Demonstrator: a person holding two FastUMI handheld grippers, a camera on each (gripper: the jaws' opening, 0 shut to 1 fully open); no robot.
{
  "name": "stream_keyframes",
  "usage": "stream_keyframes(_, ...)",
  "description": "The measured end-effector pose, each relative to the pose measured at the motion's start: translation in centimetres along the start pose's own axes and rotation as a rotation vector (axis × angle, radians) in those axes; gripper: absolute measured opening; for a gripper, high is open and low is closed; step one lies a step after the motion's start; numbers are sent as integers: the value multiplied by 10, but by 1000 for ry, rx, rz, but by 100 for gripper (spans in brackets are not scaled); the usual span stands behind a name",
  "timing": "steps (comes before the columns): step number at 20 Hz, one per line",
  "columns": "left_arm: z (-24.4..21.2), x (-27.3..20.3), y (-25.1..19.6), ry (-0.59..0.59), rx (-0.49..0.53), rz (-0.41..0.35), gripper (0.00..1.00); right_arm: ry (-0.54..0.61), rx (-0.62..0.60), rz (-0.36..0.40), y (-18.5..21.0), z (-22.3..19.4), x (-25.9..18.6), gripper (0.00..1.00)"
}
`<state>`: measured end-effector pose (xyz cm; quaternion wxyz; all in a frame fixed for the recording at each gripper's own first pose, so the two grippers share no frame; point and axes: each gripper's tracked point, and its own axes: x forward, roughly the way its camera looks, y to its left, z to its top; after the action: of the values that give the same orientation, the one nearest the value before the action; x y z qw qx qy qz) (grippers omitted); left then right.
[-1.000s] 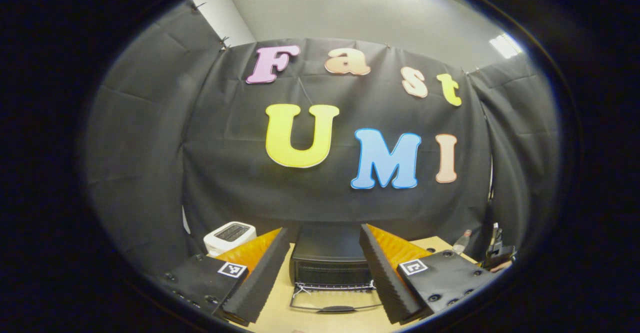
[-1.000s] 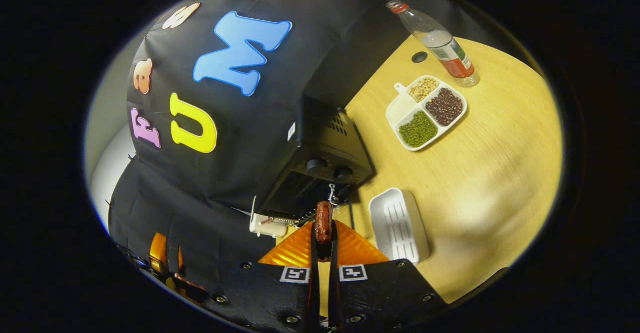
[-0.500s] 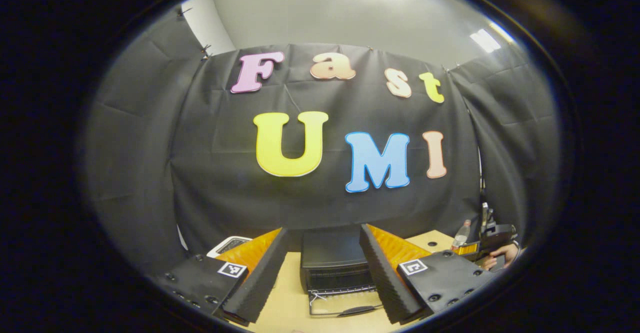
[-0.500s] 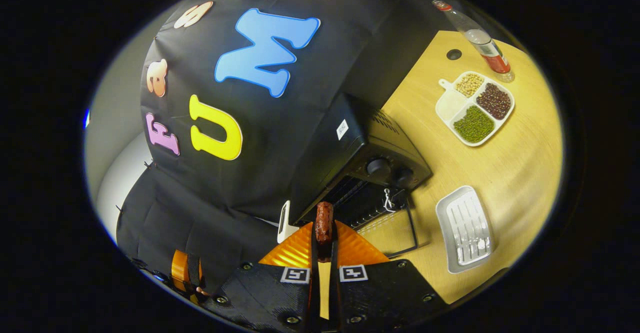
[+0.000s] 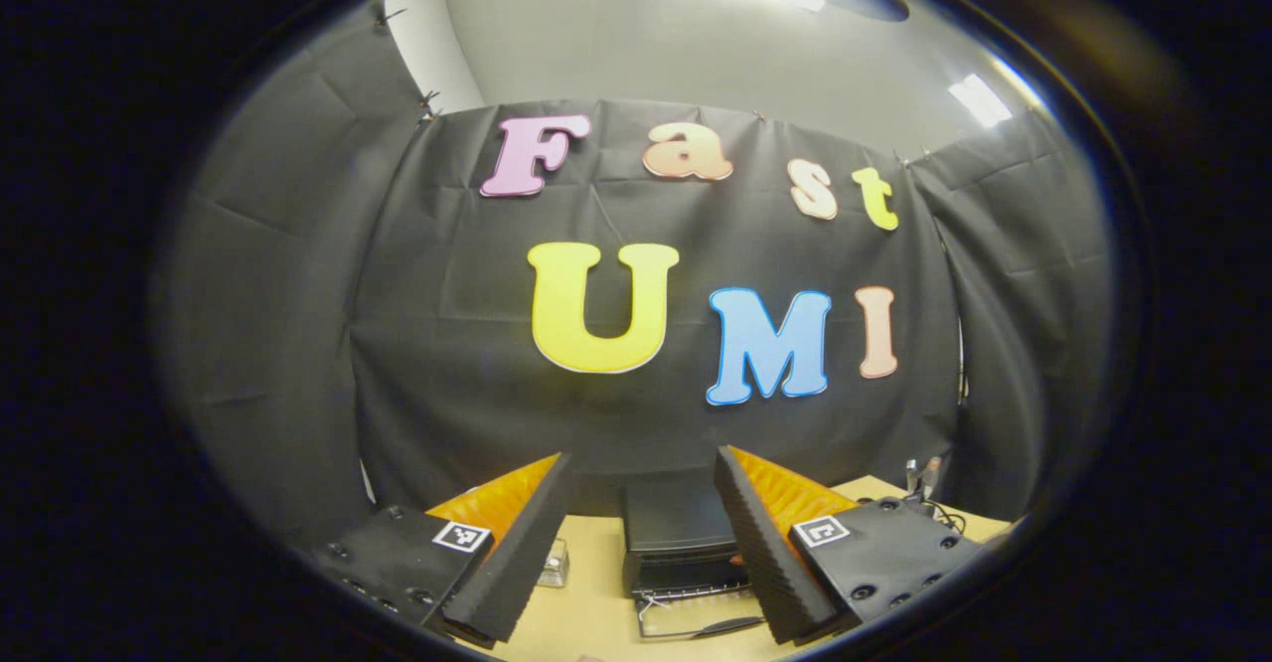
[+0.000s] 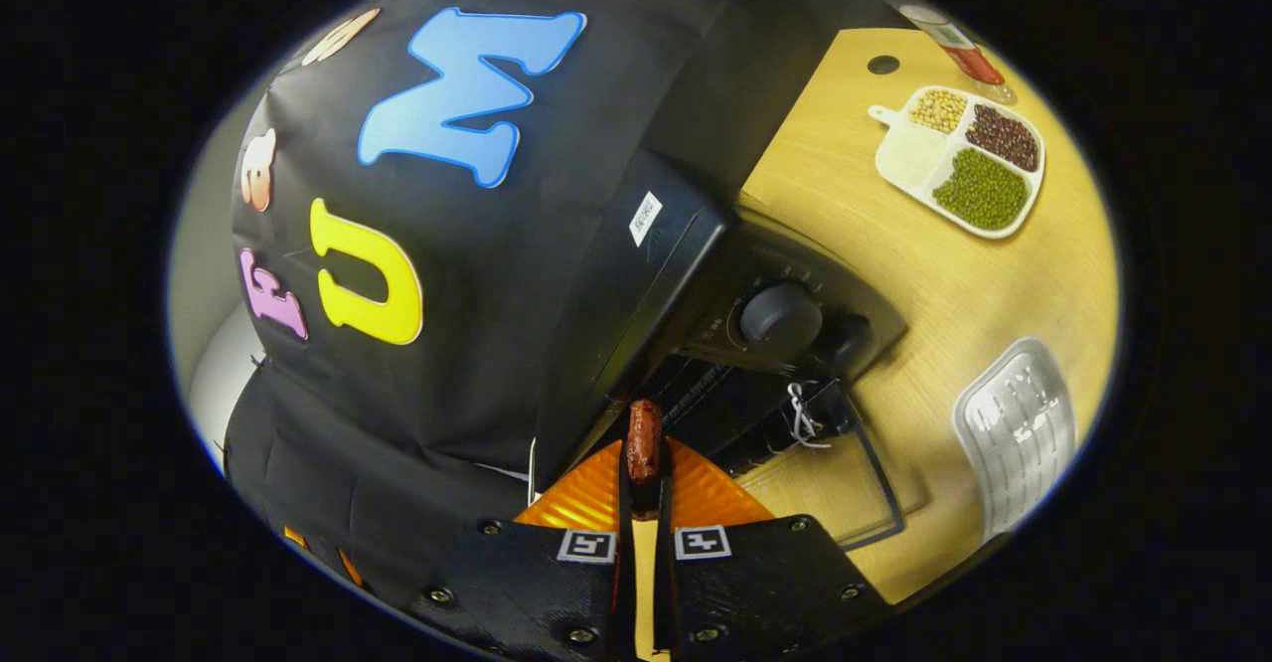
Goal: Open the electric oven with the left hand, put the food in, and close the electric oven.
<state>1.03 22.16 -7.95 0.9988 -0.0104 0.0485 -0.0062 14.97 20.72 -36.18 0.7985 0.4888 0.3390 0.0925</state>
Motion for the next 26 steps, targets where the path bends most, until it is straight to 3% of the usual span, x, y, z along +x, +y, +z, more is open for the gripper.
stream_keyframes(8, -22, -3, 39, 64, -10, 50, 99, -105, 107, -94, -29, -3, 66, 7)
stream_keyframes(11, -30, -3, 50, 81, -21, 70, 99, -153, 165, -83, -29, 1, 79, 8)
stream_keyframes(13, -31, -7, 54, 86, -27, 77, 99, -137, 148, -152, -39, 1, 79, 13)
stream_keyframes(14, -32, -7, 55, 86, -29, 79, 99, -115, 111, -205, -48, -6, 82, 20)
stream_keyframes(17, -35, -4, 52, 84, -35, 74, 99, -93, 41, -225, -42, -6, 73, 42)
stream_keyframes(18, -34, -3, 49, 82, -37, 70, 99, -91, -3, -245, -42, -4, 60, 67)
stream_keyframes(20, -36, 3, 43, 81, -36, 57, 95, -88, -65, -280, -40, -4, 51, 75)
stream_keyframes(26, -44, 11, 14, 89, -47, 4, 99, -112, -333, -333, -21, 13, -14, 75)
